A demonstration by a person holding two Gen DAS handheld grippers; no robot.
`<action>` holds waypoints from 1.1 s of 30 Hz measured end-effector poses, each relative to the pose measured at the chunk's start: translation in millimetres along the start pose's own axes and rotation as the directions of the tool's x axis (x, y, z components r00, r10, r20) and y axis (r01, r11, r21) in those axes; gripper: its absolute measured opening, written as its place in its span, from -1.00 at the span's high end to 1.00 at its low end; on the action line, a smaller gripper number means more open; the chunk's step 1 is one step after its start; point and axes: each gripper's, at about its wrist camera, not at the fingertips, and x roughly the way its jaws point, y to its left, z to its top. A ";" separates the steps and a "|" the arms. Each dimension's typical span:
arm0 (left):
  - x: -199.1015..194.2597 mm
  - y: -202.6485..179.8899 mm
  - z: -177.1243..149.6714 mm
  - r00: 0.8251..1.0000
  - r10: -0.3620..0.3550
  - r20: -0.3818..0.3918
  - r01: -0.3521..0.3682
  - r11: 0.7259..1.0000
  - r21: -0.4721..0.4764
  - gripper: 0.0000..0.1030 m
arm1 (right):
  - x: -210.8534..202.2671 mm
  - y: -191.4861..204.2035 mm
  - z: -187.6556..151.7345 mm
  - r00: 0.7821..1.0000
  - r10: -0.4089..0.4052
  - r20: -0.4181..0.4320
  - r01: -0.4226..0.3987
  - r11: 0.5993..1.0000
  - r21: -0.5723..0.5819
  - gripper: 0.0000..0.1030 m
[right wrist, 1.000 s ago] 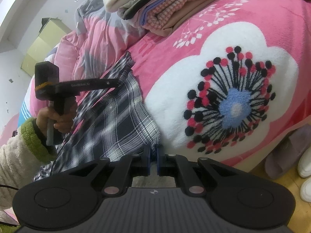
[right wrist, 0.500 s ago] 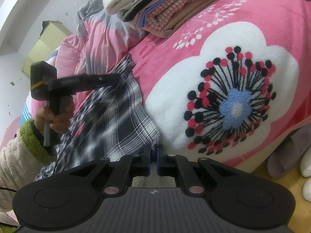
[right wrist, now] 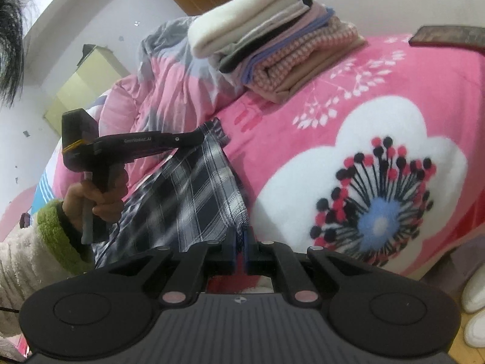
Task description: Fold clothes
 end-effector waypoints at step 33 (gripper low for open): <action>-401.4 -8.5 -46.4 0.704 0.658 0.267 -0.546 0.742 -0.388 -0.05 | -1.9 -6.6 9.2 0.974 -0.226 0.006 0.226 0.969 -0.103 0.83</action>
